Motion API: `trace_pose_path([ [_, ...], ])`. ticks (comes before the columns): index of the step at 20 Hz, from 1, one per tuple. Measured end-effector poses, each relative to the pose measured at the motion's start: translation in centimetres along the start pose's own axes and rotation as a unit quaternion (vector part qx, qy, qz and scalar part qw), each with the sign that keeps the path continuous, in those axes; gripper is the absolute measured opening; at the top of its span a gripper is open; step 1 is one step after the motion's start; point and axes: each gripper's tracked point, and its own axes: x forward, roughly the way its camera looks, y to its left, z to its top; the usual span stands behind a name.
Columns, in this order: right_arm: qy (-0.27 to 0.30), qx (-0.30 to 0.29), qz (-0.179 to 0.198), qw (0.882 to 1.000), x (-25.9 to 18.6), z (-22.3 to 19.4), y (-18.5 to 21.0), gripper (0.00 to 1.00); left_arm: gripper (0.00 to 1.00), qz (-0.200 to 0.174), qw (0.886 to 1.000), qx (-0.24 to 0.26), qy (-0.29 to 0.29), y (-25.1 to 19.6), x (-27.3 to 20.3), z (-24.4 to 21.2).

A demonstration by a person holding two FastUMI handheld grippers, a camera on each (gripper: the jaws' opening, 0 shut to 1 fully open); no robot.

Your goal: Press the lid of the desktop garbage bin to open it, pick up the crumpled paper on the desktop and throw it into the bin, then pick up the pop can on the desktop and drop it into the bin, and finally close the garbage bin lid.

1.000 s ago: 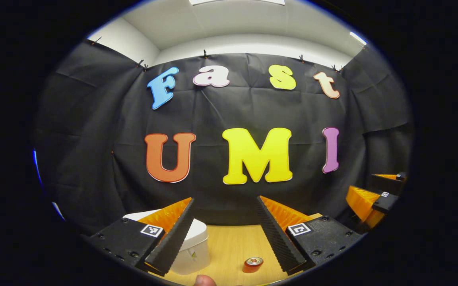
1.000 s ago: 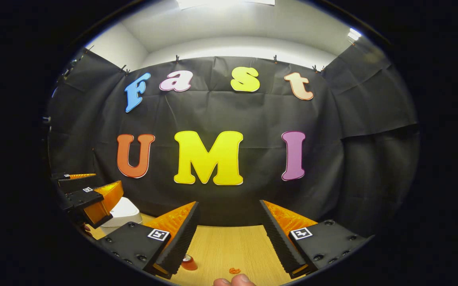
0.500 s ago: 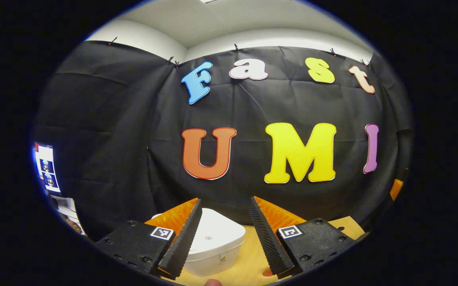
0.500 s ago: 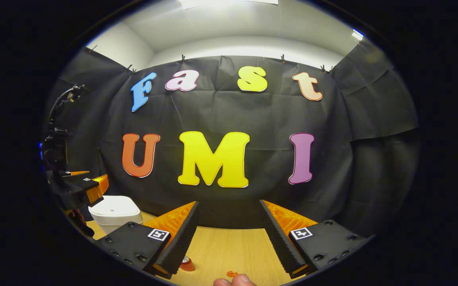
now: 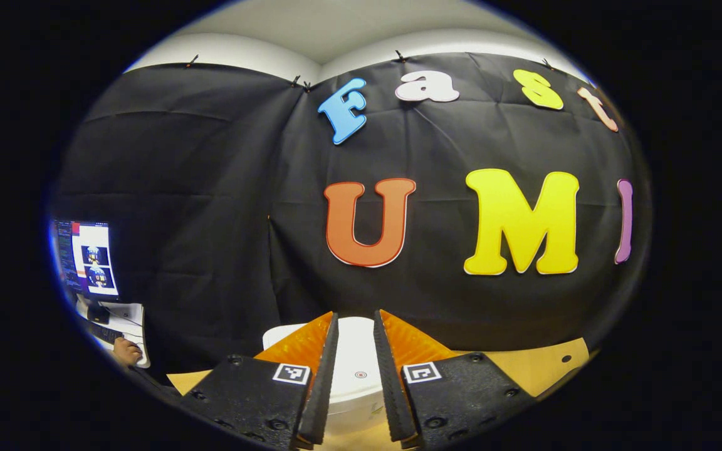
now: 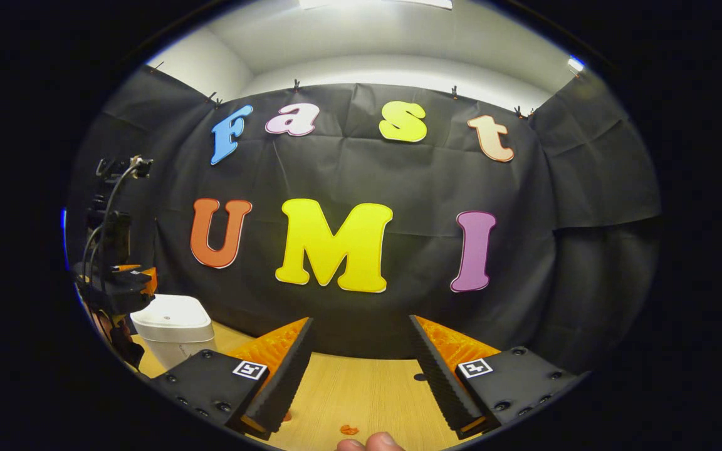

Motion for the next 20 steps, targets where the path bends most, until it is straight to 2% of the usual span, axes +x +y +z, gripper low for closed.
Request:
trace_pose_path([
  [4, 0.007, -0.001, -0.005, 1.000, 0.2, -0.5, -0.4, 0.94, 0.22, 0.005, 1.000, -0.005, 0.030, -0.4, 1.5, -2.0],
  [7, 0.009, -0.006, -0.010, 1.000, 0.3, -0.7, -0.9, 0.94, 0.06, 0.017, 0.998, -0.008, 0.060, -0.1, 2.1, -4.2],
  [8, 0.010, -0.006, -0.012, 1.000, 0.4, -0.7, -1.0, 0.94, 0.04, 0.017, 0.997, -0.011, 0.070, -0.2, 2.3, -4.8],
  [17, 0.025, -0.014, -0.015, 0.999, 0.3, -2.0, -1.2, 0.94, 0.03, 0.019, 0.991, -0.006, 0.133, -0.8, 2.7, -9.3],
  [20, 0.029, -0.008, -0.018, 0.999, 0.6, -2.4, -1.3, 0.94, 0.03, 0.021, 0.992, 0.000, 0.125, -0.9, 2.8, -9.7],
])
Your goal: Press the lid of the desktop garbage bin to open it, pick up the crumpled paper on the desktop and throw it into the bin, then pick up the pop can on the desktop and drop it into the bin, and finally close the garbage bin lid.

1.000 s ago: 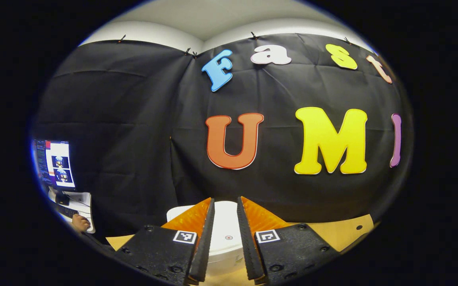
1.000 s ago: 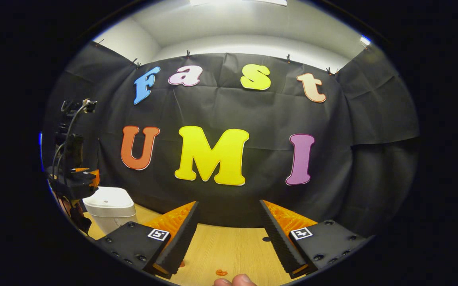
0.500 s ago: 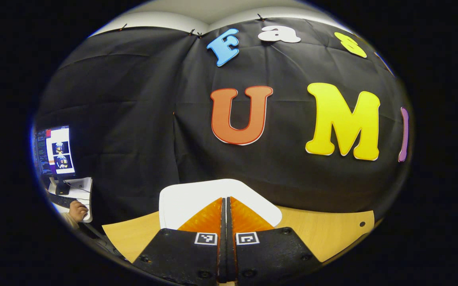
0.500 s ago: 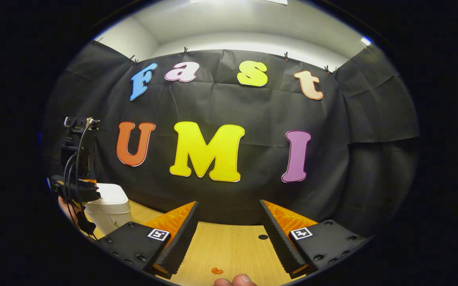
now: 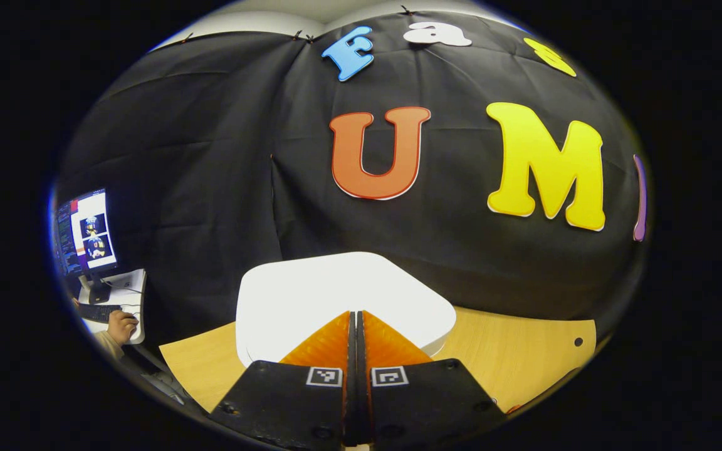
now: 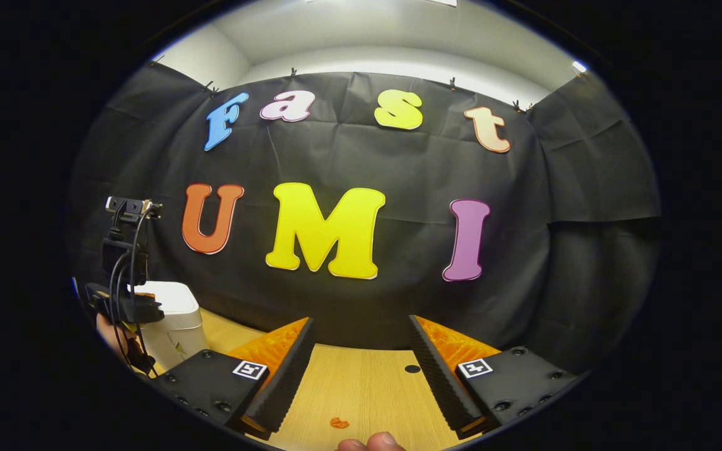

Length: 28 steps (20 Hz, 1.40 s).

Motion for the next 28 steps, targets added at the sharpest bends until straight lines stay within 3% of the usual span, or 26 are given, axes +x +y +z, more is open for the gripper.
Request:
trace_pose_path([
  [6, 0.017, 0.013, 0.002, 1.000, 0.1, -1.4, 0.3, 0.94, 0.04, -0.002, 1.000, 0.002, -0.006, 0.1, 0.0, -0.3],
  [12, 0.003, 0.014, 0.009, 1.000, 0.4, -0.1, 0.4, 0.94, 0.03, -0.017, 0.999, 0.015, -0.023, -0.2, -0.5, 1.7],
  [15, -0.003, 0.017, 0.003, 1.000, 0.7, 0.2, 0.3, 0.94, 0.04, -0.025, 0.998, -0.009, -0.058, 0.1, -1.3, 4.8],
  [18, -0.003, 0.027, 0.002, 1.000, 0.4, 0.3, 0.8, 0.94, 0.08, -0.053, 0.995, 0.003, -0.086, -1.0, -1.9, 7.3],
  [22, -0.005, 0.037, -0.001, 0.999, -0.1, 0.4, 1.0, 0.94, 0.77, -0.090, 0.991, 0.005, -0.103, -2.2, -2.4, 9.2],
  [27, -0.015, 0.043, -0.015, 0.999, -0.8, 0.9, 0.1, 0.94, 0.99, -0.118, 0.983, 0.021, -0.139, -2.6, -3.5, 11.4],
  [28, -0.016, 0.046, -0.018, 0.999, -1.0, 1.0, -0.2, 0.94, 0.99, -0.123, 0.982, 0.021, -0.143, -2.8, -3.8, 11.7],
])
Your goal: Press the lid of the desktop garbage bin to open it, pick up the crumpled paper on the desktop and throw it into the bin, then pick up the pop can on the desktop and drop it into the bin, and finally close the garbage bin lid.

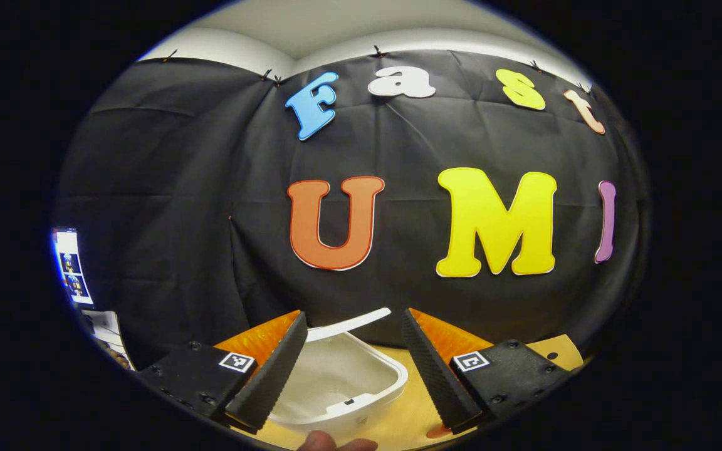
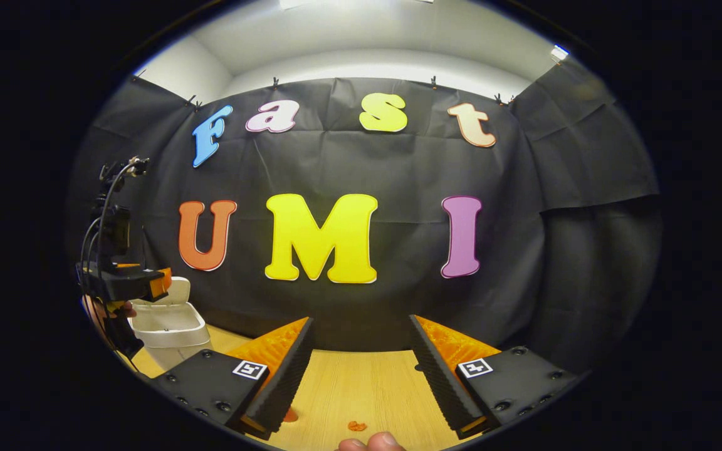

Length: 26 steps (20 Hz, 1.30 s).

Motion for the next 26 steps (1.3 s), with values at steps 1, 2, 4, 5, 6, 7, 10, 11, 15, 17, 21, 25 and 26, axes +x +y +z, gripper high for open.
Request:
trace_pose_path([
  [1, -0.002, 0.002, -0.003, 1.000, -0.1, 0.1, -0.1, 0.94, 0.99, -0.006, 1.000, 0.001, -0.003, -0.3, -0.2, 0.1],
  [2, -0.004, 0.001, -0.006, 1.000, -0.3, 0.3, -0.4, 0.94, 0.99, -0.013, 1.000, 0.001, -0.004, -0.6, -0.4, 0.4],
  [4, -0.007, 0.001, -0.010, 1.000, -0.6, 0.4, -0.7, 0.94, 0.99, -0.028, 1.000, -0.001, -0.007, -1.1, -1.1, 0.8],
  [5, -0.008, 0.002, -0.012, 1.000, -0.7, 0.4, -0.8, 0.94, 0.99, -0.037, 0.999, -0.004, -0.006, -1.5, -1.4, 0.8],
  [6, -0.009, 0.003, -0.014, 1.000, -0.9, 0.5, -0.9, 0.94, 0.99, -0.047, 0.999, -0.008, -0.004, -1.9, -1.7, 0.7],
  [7, -0.011, 0.002, -0.017, 1.000, -1.1, 0.5, -1.2, 0.94, 0.99, -0.055, 0.998, -0.012, -0.002, -2.2, -1.9, 0.6],
  [10, -0.014, 0.005, -0.024, 1.000, -1.6, 0.6, -1.6, 0.94, 0.99, -0.081, 0.996, -0.022, -0.003, -3.0, -2.9, 0.7],
  [11, -0.014, 0.006, -0.025, 1.000, -1.8, 0.6, -1.7, 0.94, 0.99, -0.091, 0.996, -0.025, -0.006, -3.4, -3.2, 0.8],
  [15, -0.005, 0.007, -0.030, 1.000, -2.1, -0.4, -2.4, 0.94, 0.98, -0.135, 0.991, -0.020, -0.008, -5.3, -4.9, 0.4],
  [17, 0.008, 0.007, -0.029, 1.000, -2.2, -1.5, -2.7, 0.94, 0.98, -0.152, 0.988, -0.011, 0.000, -6.1, -6.0, -0.4],
  [21, 0.039, 0.005, -0.023, 0.999, -2.4, -4.1, -3.0, 0.94, 0.98, -0.181, 0.983, -0.009, 0.007, -7.6, -8.8, -1.2],
  [25, 0.073, -0.001, -0.014, 0.997, -2.5, -7.2, -3.3, 0.93, 0.99, -0.192, 0.981, -0.001, 0.009, -8.4, -11.1, -2.0],
  [26, 0.082, -0.001, -0.009, 0.997, -2.5, -7.9, -3.2, 0.94, 0.99, -0.194, 0.981, 0.001, 0.011, -8.6, -11.5, -2.1],
])
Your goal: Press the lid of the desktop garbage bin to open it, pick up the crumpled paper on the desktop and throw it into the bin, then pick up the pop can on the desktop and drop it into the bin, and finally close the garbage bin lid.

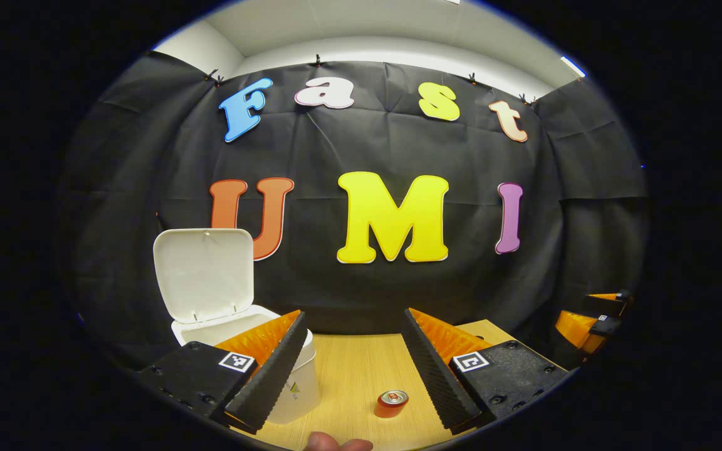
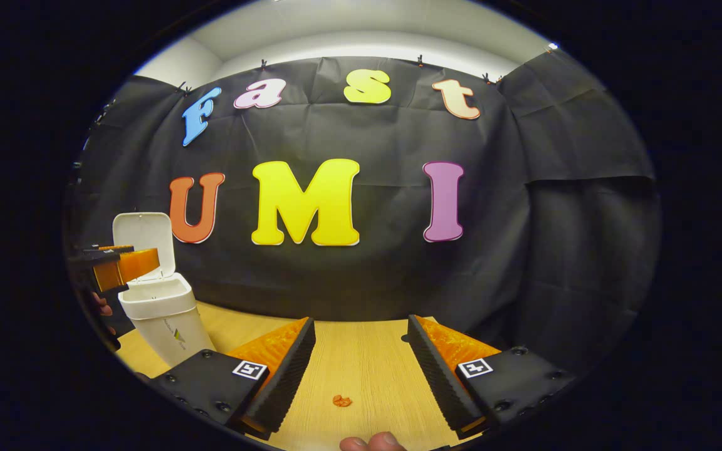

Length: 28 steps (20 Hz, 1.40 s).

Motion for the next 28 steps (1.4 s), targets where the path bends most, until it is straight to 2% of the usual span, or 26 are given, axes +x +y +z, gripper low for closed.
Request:
trace_pose_path([
  [4, 0.033, -0.011, 0.027, 0.999, 0.8, -3.4, 0.7, 0.93, 0.98, -0.005, 1.000, -0.003, 0.014, -1.1, -1.3, -1.0],
  [11, 0.088, -0.019, 0.059, 0.994, 2.6, -9.1, 1.8, 0.93, 0.99, -0.007, 1.000, 0.026, 0.015, -1.4, -2.7, -0.5],
  [20, 0.135, -0.030, 0.076, 0.988, 6.0, -14.3, 1.5, 0.95, 0.99, -0.008, 0.999, 0.024, 0.027, -1.7, -3.6, -0.4],
  [28, 0.199, -0.028, 0.091, 0.975, 9.0, -20.4, 1.3, 0.95, 0.98, 0.024, 0.999, 0.022, 0.040, -0.3, -4.1, -0.5],
])
